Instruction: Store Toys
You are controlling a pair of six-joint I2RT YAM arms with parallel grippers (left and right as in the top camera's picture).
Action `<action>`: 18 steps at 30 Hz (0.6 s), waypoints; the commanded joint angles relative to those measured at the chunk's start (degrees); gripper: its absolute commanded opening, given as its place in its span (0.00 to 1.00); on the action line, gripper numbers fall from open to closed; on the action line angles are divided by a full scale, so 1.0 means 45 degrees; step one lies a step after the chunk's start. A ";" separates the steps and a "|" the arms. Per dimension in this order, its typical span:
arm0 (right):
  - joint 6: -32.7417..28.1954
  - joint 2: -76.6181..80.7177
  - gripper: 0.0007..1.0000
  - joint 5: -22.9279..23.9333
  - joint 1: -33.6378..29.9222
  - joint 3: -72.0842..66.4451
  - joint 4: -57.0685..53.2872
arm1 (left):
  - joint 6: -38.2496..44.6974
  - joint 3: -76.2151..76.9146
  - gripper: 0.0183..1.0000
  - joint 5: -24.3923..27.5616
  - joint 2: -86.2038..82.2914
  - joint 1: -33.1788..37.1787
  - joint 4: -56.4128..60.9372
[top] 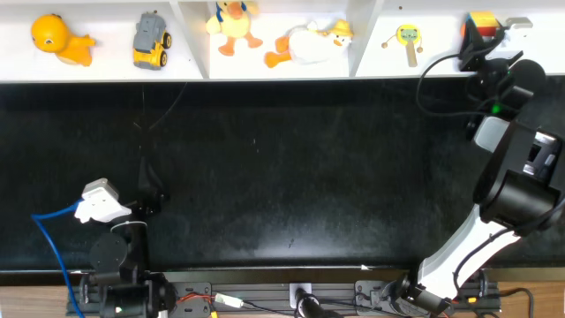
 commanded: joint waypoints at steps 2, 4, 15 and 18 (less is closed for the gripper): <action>0.0102 0.0063 0.20 0.0044 -0.0112 0.0330 -0.0612 | 0.0282 -0.0078 1.00 0.0170 -0.0131 0.0058 0.0034; 0.0107 0.0058 0.44 0.0034 -0.0112 0.0330 -0.0641 | 0.0282 -0.0078 1.00 0.0170 -0.0131 0.0058 0.0034; 0.0738 -0.2545 1.00 0.0413 -0.0131 0.0325 -0.5921 | 0.0282 -0.0078 1.00 0.0170 -0.0131 0.0058 0.0039; -0.0029 -0.4546 1.00 0.1943 -0.0126 0.0325 -0.9457 | 0.0282 -0.0078 1.00 0.0170 -0.0131 0.0058 0.0039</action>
